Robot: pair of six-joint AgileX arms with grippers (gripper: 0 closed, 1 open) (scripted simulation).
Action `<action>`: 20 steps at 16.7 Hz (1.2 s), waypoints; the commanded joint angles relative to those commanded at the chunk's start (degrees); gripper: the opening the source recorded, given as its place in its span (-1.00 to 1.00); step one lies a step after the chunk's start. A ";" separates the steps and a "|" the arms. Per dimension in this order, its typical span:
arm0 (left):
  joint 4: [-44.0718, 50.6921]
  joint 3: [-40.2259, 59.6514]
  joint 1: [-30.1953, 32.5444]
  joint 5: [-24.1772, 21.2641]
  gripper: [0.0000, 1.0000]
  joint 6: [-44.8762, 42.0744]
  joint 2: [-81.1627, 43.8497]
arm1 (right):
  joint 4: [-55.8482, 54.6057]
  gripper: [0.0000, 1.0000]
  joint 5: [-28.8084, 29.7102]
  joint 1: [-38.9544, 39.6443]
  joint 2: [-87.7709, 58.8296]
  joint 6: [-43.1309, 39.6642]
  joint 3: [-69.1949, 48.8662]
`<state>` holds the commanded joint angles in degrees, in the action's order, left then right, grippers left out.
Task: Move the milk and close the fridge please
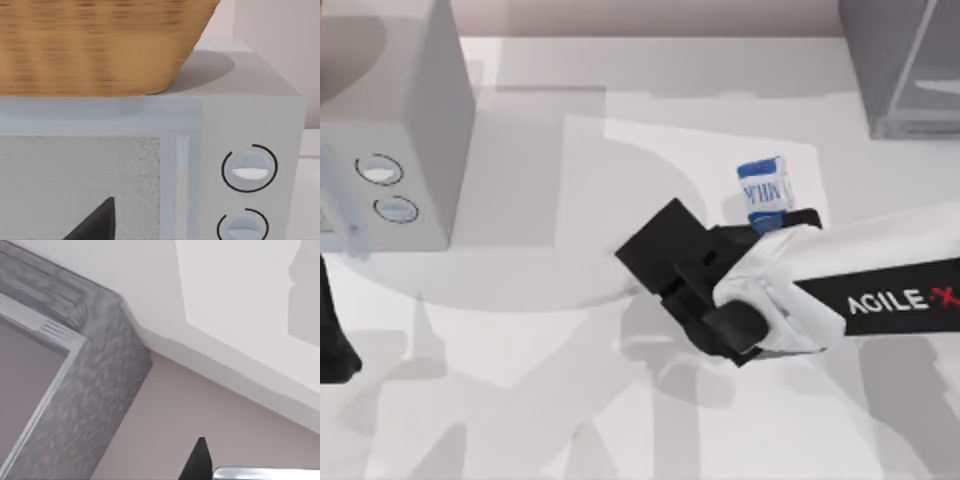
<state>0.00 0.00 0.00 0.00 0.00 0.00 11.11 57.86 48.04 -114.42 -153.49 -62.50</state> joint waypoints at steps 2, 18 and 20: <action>0.00 0.00 0.00 0.00 1.00 0.00 0.00 | -7.57 -1.00 -4.91 -5.04 2.79 15.89 4.13; 0.00 0.00 0.00 0.00 1.00 0.00 0.00 | -64.27 -1.00 -46.60 -41.07 23.59 133.95 35.05; 0.00 0.00 0.00 0.00 1.00 0.00 0.00 | -68.71 -1.00 -50.29 -43.67 25.42 142.70 37.25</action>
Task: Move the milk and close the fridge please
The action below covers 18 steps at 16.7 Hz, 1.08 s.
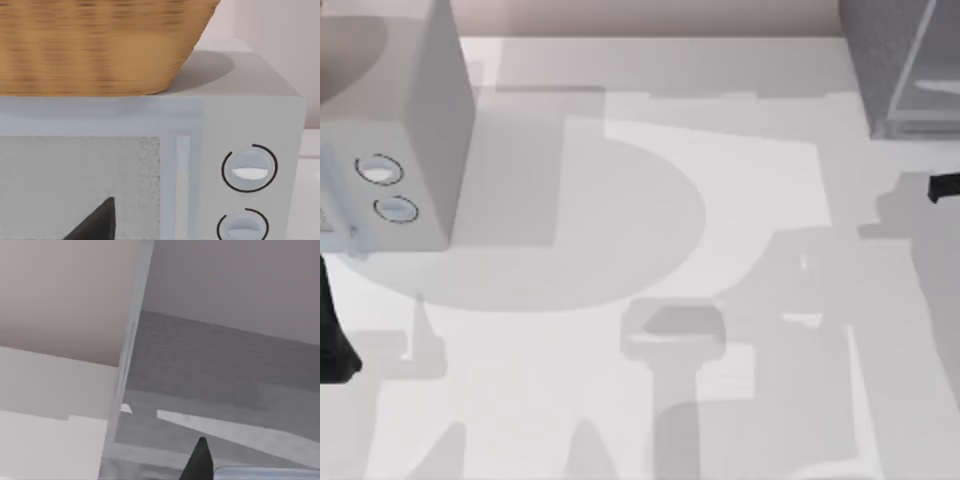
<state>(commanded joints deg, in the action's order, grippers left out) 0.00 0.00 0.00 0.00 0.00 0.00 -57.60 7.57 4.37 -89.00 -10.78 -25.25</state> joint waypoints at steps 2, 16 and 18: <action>0.00 0.00 0.00 0.00 1.00 0.00 0.00 | -3.39 -1.00 -2.86 -1.94 1.46 6.43 1.61; 0.00 0.00 0.00 0.00 1.00 0.00 0.00 | -4.40 -1.00 -6.60 -5.37 -3.72 11.51 -3.87; 0.00 0.00 0.00 0.00 1.00 0.00 0.00 | -2.62 -1.00 -8.03 -7.00 -9.42 11.18 -10.42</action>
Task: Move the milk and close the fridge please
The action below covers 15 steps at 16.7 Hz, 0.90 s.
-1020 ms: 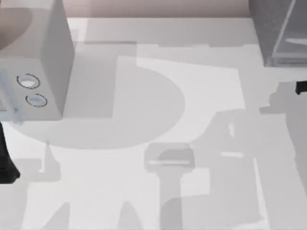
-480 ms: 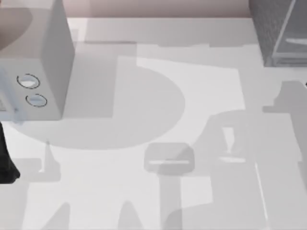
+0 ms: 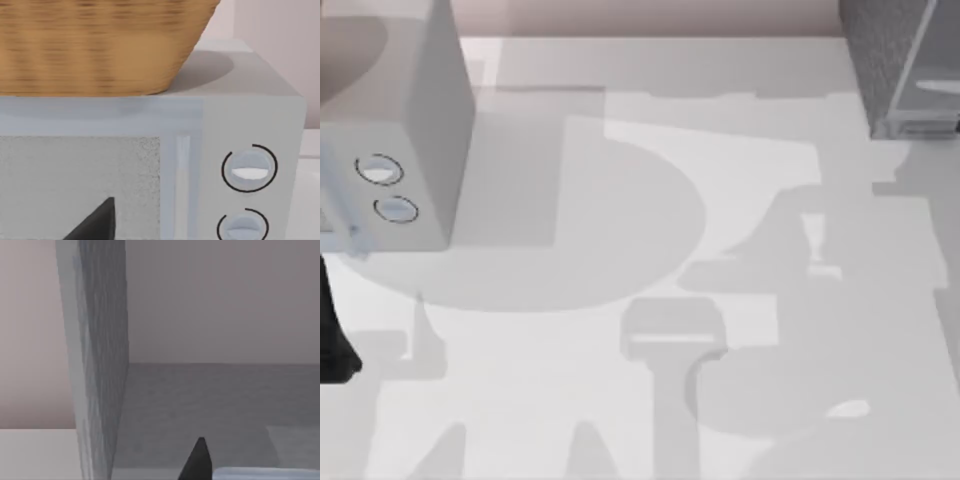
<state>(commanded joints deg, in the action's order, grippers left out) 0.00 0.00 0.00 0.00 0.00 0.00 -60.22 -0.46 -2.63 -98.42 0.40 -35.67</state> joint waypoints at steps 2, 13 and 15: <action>0.00 0.00 0.00 0.00 1.00 0.00 0.00 | 2.28 -1.00 -1.81 -1.80 -6.46 -0.46 -7.80; 0.00 0.00 0.00 0.00 1.00 0.00 0.00 | 13.26 -1.00 -9.28 -8.80 -29.59 -1.18 -36.98; 0.00 0.00 0.00 0.00 1.00 0.00 0.00 | 13.26 -1.00 -9.28 -8.80 -29.59 -1.18 -36.98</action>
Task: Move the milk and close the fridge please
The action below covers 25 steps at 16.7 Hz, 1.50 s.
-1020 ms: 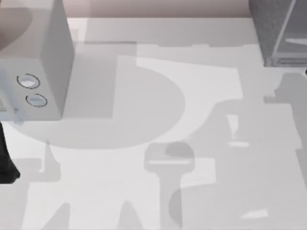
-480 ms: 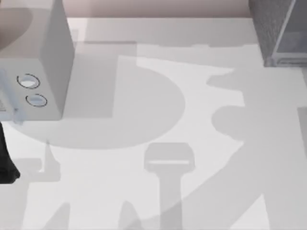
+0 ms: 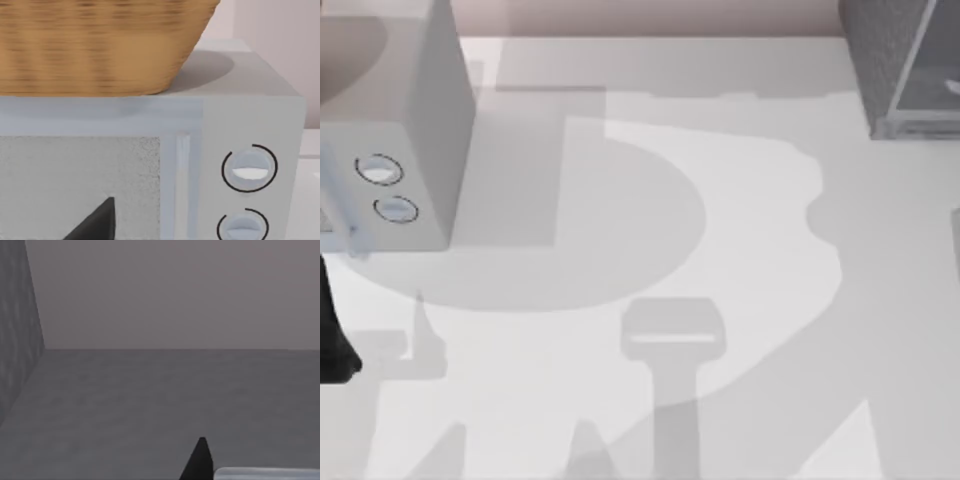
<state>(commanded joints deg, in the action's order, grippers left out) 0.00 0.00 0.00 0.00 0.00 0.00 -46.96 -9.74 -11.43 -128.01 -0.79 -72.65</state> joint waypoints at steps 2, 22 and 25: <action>0.00 0.00 0.00 0.00 1.00 0.00 0.00 | -0.09 -1.00 0.08 0.24 0.18 0.06 0.18; 0.00 0.00 0.00 0.00 1.00 0.00 0.00 | 0.00 1.00 0.00 0.00 0.00 0.00 0.00; 0.00 0.00 0.00 0.00 1.00 0.00 0.00 | 0.00 1.00 0.00 0.00 0.00 0.00 0.00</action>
<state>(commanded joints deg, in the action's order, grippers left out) 0.00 0.00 0.00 0.00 0.00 0.00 -46.96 -9.74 -11.43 -128.01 -0.79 -72.65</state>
